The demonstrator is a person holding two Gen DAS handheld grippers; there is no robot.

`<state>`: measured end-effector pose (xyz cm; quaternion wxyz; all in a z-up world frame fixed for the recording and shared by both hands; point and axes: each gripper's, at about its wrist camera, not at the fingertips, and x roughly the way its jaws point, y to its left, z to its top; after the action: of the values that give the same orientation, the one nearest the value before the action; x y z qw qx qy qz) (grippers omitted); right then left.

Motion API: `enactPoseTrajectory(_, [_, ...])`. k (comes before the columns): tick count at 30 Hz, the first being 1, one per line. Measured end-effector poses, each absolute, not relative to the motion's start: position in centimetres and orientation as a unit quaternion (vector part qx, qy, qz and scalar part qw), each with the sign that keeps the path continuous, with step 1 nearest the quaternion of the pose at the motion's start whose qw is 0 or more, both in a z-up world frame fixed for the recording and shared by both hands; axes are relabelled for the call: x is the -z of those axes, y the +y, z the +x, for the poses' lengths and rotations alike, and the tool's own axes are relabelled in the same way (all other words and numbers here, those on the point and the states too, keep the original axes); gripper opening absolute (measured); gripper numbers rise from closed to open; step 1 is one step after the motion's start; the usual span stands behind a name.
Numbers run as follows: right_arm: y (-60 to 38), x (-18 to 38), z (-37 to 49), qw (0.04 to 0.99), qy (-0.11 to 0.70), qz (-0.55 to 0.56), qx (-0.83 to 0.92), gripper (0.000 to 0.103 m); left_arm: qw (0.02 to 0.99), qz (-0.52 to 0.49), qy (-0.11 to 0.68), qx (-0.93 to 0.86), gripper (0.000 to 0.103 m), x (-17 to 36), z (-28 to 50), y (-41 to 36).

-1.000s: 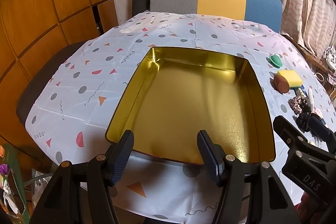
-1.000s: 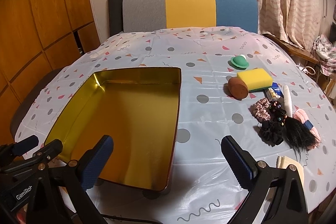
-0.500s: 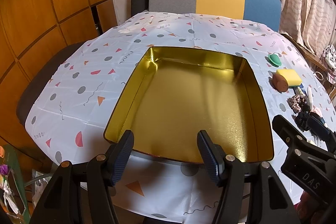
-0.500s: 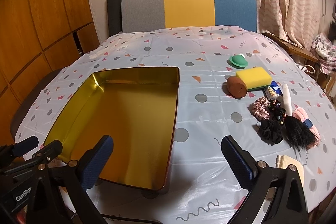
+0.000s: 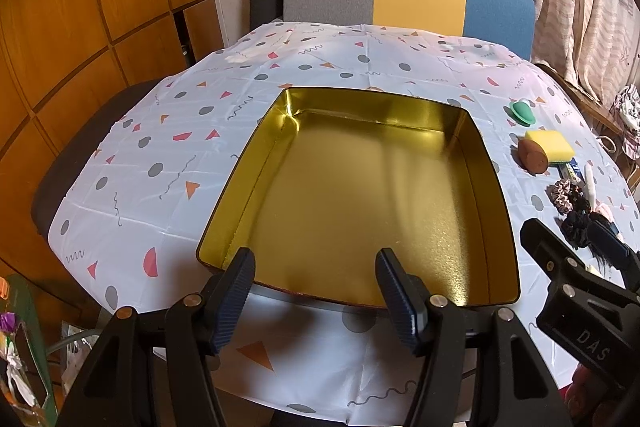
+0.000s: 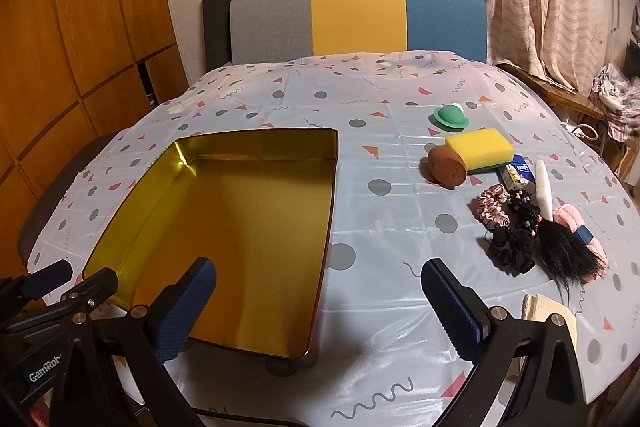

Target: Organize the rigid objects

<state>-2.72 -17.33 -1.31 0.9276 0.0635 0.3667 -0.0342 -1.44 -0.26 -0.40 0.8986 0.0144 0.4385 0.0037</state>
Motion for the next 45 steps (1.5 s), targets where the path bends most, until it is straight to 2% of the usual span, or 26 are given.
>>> enactPoseTrajectory(12, [-19.9,1.0,-4.4,0.931,0.354,0.060,0.060,0.103,0.888,0.000,0.457,0.043,0.063,1.0,-1.7,-2.3])
enactPoseTrajectory(21, [-28.0,0.9,-8.0,0.925,0.344,0.069,0.145,0.103,0.838,-0.099,0.485,0.228,0.063,2.1,-1.7,-6.9])
enactPoseTrajectory(29, [-39.4,1.8,-13.4,0.890,0.347,0.106,0.277,0.103,0.771,-0.040,0.526,0.357,0.065,3.2,-2.8,-17.5])
enactPoseTrajectory(31, [-42.6,1.9,-15.3,0.877,0.343,0.123,0.314,0.103,0.759,-0.031,0.525,0.384,0.075,3.5,-3.0,-20.3])
enactPoseTrajectory(33, [-45.0,2.0,-17.1,0.866,0.339,0.134,0.343,0.103,0.756,-0.006,0.519,0.400,0.080,3.8,-3.2,-23.0])
enactPoseTrajectory(45, [-51.3,3.5,-22.7,0.828,0.339,0.186,0.406,0.103,0.722,0.092,0.508,0.461,0.086,7.8,-5.6,-34.6])
